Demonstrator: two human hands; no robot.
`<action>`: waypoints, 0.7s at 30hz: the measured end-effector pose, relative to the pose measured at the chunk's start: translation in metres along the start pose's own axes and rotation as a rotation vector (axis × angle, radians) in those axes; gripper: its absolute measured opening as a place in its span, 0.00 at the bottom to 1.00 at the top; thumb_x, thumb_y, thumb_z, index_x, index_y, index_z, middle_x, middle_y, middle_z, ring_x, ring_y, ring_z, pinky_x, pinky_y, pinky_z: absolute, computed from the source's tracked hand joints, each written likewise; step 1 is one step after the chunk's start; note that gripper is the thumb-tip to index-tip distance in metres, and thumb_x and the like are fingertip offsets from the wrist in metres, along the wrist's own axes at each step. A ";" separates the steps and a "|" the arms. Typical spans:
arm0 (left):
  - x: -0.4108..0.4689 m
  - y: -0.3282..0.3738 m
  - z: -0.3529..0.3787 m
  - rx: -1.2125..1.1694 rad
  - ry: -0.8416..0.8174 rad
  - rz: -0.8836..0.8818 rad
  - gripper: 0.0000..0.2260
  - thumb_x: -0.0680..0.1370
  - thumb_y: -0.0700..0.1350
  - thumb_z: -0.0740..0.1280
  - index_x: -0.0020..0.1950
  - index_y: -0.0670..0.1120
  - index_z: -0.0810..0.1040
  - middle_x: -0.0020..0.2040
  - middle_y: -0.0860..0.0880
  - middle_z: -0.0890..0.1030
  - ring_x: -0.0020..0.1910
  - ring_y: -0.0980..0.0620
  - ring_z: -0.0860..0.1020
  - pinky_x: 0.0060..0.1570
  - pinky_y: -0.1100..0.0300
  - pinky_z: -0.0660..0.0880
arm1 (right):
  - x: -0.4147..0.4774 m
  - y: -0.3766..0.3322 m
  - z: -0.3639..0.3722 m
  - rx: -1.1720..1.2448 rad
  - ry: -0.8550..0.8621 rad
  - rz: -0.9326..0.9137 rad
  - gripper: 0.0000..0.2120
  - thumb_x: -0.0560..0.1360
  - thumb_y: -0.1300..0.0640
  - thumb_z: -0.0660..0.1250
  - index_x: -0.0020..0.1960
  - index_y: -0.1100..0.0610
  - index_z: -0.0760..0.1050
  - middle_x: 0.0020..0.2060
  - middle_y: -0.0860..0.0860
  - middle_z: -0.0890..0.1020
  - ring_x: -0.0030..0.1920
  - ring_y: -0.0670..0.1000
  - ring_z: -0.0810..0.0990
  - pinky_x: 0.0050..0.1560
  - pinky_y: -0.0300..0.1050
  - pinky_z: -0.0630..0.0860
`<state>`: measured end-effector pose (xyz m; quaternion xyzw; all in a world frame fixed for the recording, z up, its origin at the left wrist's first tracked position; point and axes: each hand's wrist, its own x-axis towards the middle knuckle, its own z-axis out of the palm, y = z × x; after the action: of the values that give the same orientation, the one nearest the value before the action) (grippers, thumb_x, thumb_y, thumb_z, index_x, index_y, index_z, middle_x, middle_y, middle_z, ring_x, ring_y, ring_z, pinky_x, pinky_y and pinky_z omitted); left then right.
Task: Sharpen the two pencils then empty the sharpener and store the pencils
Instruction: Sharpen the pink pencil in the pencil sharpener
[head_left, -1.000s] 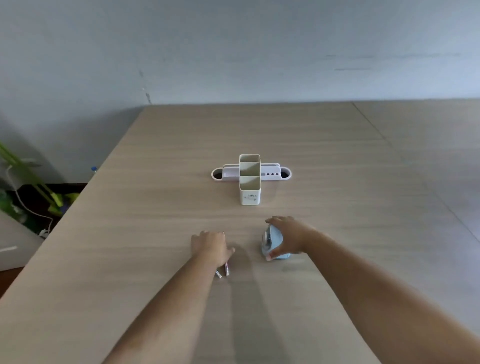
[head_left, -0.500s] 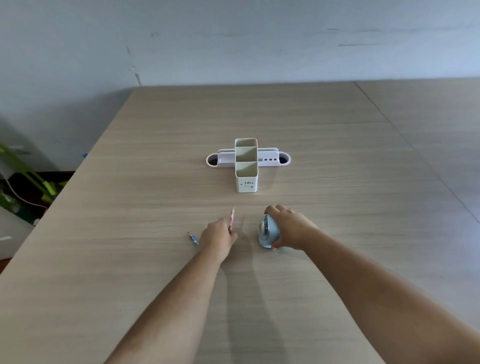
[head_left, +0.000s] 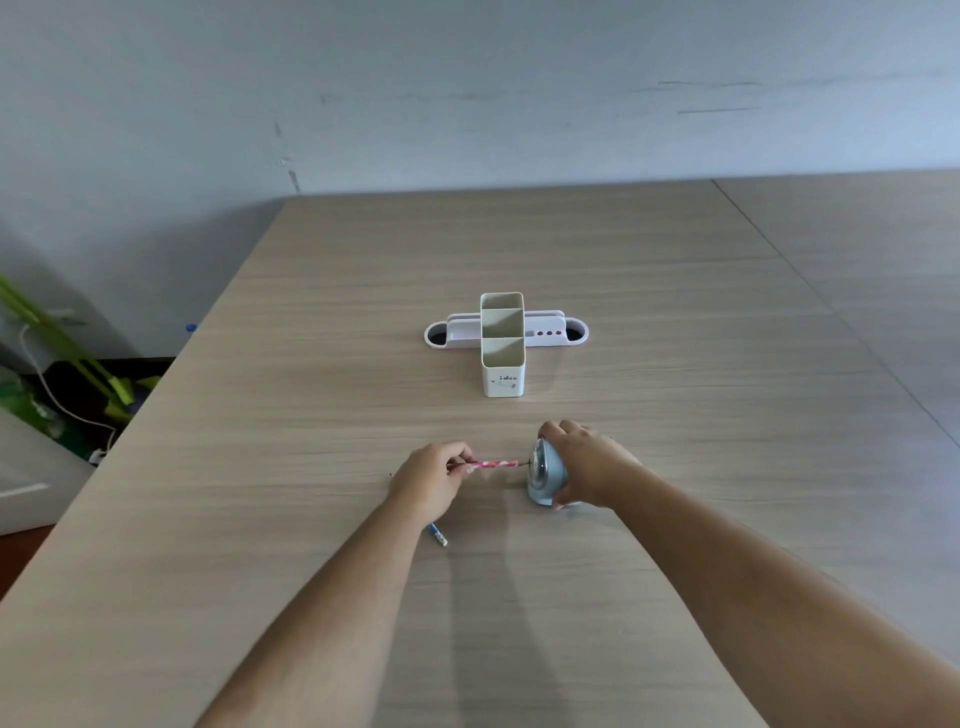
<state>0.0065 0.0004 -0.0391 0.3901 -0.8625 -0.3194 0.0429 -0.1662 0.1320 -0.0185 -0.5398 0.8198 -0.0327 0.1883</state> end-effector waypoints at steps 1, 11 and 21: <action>0.001 0.001 0.001 -0.006 -0.012 0.010 0.04 0.78 0.43 0.67 0.48 0.50 0.81 0.45 0.50 0.80 0.47 0.47 0.77 0.50 0.52 0.75 | 0.000 0.000 0.000 -0.001 0.002 -0.001 0.39 0.59 0.52 0.79 0.64 0.55 0.64 0.57 0.55 0.74 0.58 0.58 0.75 0.56 0.53 0.75; 0.012 0.009 0.009 -0.119 -0.091 -0.081 0.09 0.79 0.34 0.62 0.46 0.38 0.82 0.39 0.46 0.80 0.39 0.49 0.75 0.43 0.58 0.73 | 0.001 0.001 0.003 -0.009 0.024 -0.009 0.39 0.59 0.52 0.79 0.64 0.55 0.64 0.57 0.55 0.75 0.57 0.57 0.76 0.56 0.53 0.76; 0.020 0.036 0.013 0.022 -0.119 0.057 0.08 0.78 0.38 0.66 0.48 0.44 0.85 0.44 0.42 0.85 0.42 0.46 0.80 0.46 0.57 0.75 | 0.004 -0.001 0.007 -0.024 0.037 0.010 0.38 0.61 0.51 0.79 0.64 0.58 0.63 0.58 0.57 0.75 0.59 0.58 0.75 0.59 0.51 0.73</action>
<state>-0.0346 0.0108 -0.0321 0.3461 -0.8778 -0.3311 -0.0038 -0.1641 0.1287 -0.0255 -0.5371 0.8262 -0.0317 0.1670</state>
